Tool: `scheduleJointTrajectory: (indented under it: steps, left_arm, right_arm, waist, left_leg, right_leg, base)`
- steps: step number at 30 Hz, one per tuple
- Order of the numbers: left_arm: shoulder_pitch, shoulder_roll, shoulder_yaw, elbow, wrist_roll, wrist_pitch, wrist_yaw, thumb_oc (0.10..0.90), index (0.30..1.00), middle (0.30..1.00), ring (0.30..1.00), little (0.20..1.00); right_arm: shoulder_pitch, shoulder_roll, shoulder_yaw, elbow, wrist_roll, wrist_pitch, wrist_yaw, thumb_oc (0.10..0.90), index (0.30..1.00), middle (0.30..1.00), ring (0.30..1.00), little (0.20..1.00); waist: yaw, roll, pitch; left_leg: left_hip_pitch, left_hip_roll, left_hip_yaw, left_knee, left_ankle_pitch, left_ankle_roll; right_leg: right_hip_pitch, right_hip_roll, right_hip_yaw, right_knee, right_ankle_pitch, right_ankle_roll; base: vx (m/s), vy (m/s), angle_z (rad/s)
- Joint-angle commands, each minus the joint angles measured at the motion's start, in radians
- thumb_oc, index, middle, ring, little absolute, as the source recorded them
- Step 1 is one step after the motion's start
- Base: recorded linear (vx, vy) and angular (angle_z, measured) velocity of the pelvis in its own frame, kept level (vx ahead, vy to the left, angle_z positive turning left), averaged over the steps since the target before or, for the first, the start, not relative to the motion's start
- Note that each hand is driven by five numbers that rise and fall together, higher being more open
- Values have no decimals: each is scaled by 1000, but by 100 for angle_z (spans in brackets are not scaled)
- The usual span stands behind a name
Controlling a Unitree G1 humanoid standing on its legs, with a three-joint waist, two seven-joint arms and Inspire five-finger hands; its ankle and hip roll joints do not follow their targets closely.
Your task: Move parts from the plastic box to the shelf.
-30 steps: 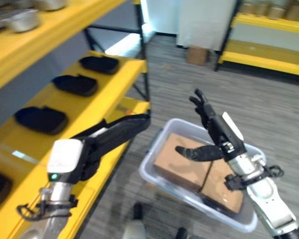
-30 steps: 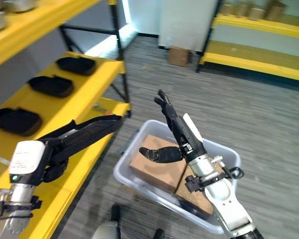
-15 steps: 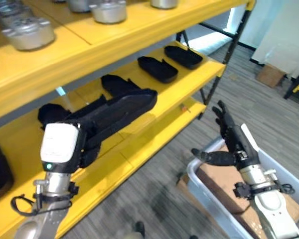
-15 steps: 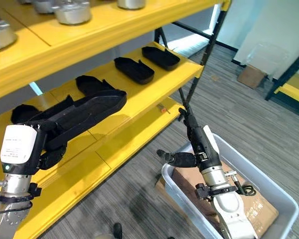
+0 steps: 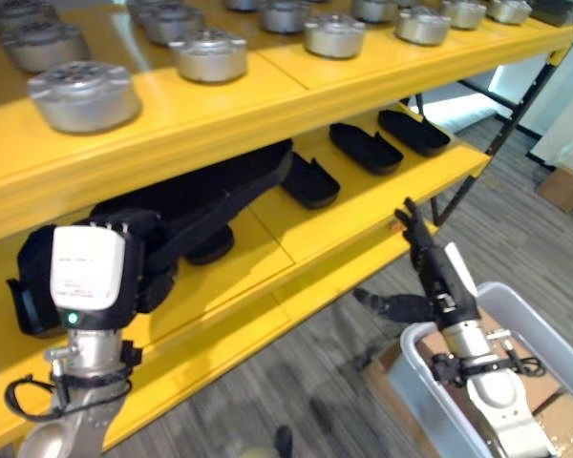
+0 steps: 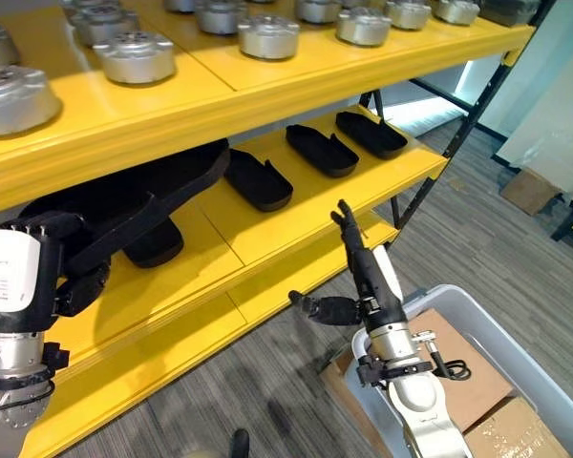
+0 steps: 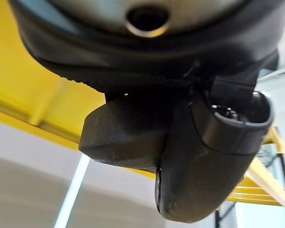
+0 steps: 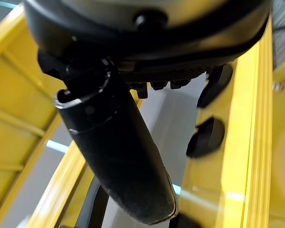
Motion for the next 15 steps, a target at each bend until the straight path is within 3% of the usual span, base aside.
scheduleJointTrajectory:
  steps: [1, 2, 3, 5, 7, 9, 14, 15]
  left_arm:
    - [-85, 39, 79, -46, -33, -28, 98, 400, 300, 300, 300, 300]
    - [-82, 38, 80, -45, -37, -29, 91, 400, 300, 300, 300, 300]
    - [-82, 37, 81, -46, -37, -29, 90, 400, 300, 300, 300, 300]
    - [-81, 33, 63, -20, -48, -27, 71, 400, 300, 300, 300, 300]
    - [-71, 25, 49, -11, -50, -33, 35, 400, 300, 300, 300, 300]
    - [-60, 13, 39, -11, -47, -49, 28, 400, 300, 300, 300, 300]
    - [-7, 3, 68, -31, -63, -58, 15, 400, 300, 300, 300, 300]
    - [-9, 3, 64, -24, -72, -56, 16, 400, 300, 300, 300, 300]
  right_arm:
    - [-87, -32, -26, -18, 23, -97, -13, 900, 1000, 1000, 1000, 1000]
    - [-81, -37, -25, -17, 35, -98, -5, 900, 1000, 1000, 1000, 1000]
    - [-82, -37, -26, -17, 36, -98, -4, 900, 1000, 1000, 1000, 1000]
    - [-66, -50, -27, -19, 60, -101, 13, 900, 1000, 1000, 1000, 1000]
    - [-59, -70, -29, -30, 71, -109, 18, 900, 1000, 1000, 1000, 1000]
    - [-58, -77, -31, -36, 80, -109, 20, 900, 1000, 1000, 1000, 1000]
    - [-44, -84, -49, -45, 90, -111, 23, 900, 1000, 1000, 1000, 1000]
    - [-41, -89, -57, -44, 95, -114, 19, 900, 1000, 1000, 1000, 1000]
  waist:
    - [-12, 39, -44]
    - [-17, 38, -44]
    - [-16, 38, -45]
    - [-46, 27, -52]
    - [-55, 12, -61]
    - [-52, 14, -71]
    - [-42, 25, -74]
    - [-35, 31, -55]
  left_leg:
    - [119, 49, -4, -79, -83, -31]
    - [118, 46, -12, -77, -80, -29]
    - [113, 47, -11, -77, -76, -30]
    - [104, 30, -50, -71, -69, -27]
    - [79, 4, -89, -64, -62, -35]
    - [63, 1, -109, -64, -44, -46]
    - [51, 5, -117, -48, -46, -53]
    - [25, -6, -130, -1, -60, -63]
  right_leg:
    - [-72, 213, 185, -1, -94, 12]
    - [-84, 266, 214, 24, -132, -2]
    - [-90, 267, 214, 26, -130, -5]
    - [-106, 400, 340, 28, -184, -29]
    - [-92, 457, 450, -73, -155, -51]
    - [-68, 454, 460, -151, -122, -48]
    - [-23, 436, 413, -236, -98, -48]
    - [-14, 426, 385, -239, -105, -53]
  base:
    - [12, 47, 24]
    - [0, 0, 0]
    - [0, 0, 0]
    - [20, -3, 13]
    - [-45, -73, 88]
    - [-77, -146, 93]
    - [13, -71, 23]
    - [-44, -31, 34]
